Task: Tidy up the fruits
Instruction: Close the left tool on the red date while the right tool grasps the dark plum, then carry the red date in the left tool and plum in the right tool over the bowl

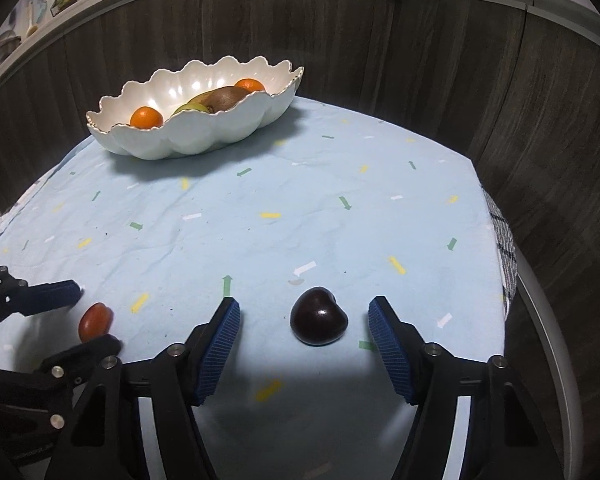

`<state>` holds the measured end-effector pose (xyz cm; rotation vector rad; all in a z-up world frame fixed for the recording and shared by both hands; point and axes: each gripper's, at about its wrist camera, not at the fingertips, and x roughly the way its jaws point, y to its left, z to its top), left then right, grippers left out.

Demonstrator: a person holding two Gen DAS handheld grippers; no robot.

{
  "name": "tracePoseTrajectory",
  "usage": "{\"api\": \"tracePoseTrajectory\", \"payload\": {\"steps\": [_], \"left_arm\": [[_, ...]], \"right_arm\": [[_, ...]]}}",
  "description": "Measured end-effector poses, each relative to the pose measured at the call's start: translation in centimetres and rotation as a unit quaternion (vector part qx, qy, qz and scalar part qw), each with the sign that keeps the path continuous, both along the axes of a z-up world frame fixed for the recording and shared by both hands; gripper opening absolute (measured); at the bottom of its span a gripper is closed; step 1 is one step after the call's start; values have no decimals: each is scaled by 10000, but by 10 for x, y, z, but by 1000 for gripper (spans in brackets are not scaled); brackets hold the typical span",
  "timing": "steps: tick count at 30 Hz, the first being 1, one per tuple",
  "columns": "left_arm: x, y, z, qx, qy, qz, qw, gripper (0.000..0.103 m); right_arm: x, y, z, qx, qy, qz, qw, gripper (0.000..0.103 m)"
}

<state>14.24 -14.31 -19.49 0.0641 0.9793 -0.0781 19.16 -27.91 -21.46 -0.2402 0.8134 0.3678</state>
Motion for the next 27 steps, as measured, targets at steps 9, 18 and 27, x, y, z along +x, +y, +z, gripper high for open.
{"api": "tracePoseTrajectory", "payload": {"steps": [9, 18, 27], "left_arm": [[0, 2, -1, -167, -61, -20, 9998, 40], [-1, -1, 0, -243, -167, -172, 9994, 18], [0, 4, 8, -249, -273, -223, 9991, 17]], "right_arm": [[5, 2, -4, 17, 155, 12, 9999, 45], [5, 2, -4, -29, 127, -32, 9999, 29], [-2, 1, 2, 47, 184, -165, 9997, 29]]}}
